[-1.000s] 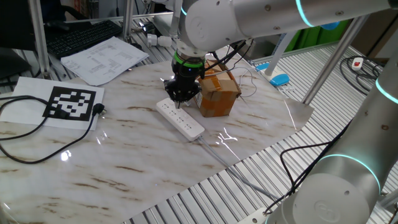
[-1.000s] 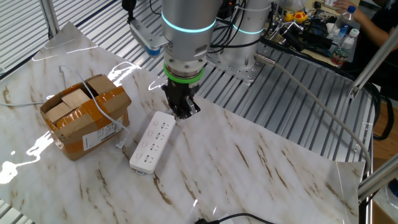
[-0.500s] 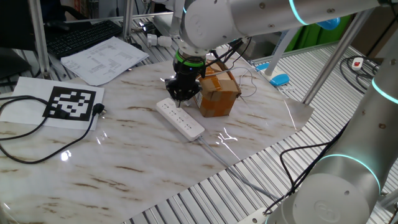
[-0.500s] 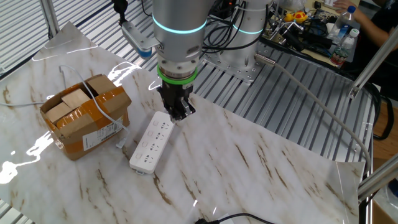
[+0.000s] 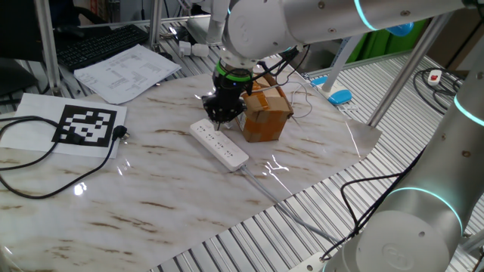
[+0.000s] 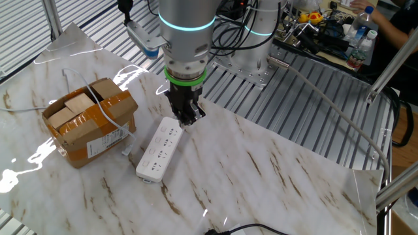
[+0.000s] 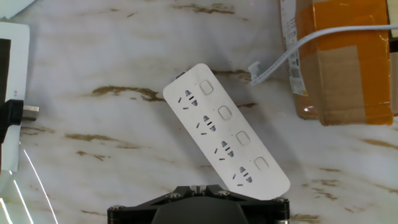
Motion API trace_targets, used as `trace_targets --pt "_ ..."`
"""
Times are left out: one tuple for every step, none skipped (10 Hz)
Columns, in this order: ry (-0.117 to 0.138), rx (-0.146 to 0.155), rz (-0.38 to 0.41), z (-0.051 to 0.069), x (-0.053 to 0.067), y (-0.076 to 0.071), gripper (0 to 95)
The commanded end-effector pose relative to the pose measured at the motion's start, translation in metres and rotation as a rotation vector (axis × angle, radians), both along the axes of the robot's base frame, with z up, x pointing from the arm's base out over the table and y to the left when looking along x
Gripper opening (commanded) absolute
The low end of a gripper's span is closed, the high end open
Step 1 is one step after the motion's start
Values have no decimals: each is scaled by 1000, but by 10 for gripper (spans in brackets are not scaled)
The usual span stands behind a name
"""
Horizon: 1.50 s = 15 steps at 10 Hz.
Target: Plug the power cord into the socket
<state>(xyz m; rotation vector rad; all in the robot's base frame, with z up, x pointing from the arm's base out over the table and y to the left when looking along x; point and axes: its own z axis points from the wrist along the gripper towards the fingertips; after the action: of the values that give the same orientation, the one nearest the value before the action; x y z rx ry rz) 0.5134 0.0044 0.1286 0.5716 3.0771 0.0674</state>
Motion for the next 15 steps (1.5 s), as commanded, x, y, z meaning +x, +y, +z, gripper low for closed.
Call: trace_targets --pt "5 -13 10 0 0 0 0" --pt "17 -14 6 0 0 0 0" --pt "20 0 7 0 0 0 0" --pt "19 13 4 0 0 0 0" --pt "19 11 8 0 0 0 0" --pt "20 0 7 0 0 0 0" --pt "26 -10 9 -4 9 -4 0" --pt "25 -9 12 -9 19 -12 0" --pt "18 -11 21 -14 34 -23 0" --pt "7 -18 23 -17 40 -29 0" --pt "-6 -54 35 -19 51 -36 0" --pt "-10 -58 37 -19 55 -37 0" --pt "-15 -71 38 -16 65 -35 0" --pt "-14 -87 39 -15 73 -34 0" --pt "-16 -96 34 -15 79 -33 190"
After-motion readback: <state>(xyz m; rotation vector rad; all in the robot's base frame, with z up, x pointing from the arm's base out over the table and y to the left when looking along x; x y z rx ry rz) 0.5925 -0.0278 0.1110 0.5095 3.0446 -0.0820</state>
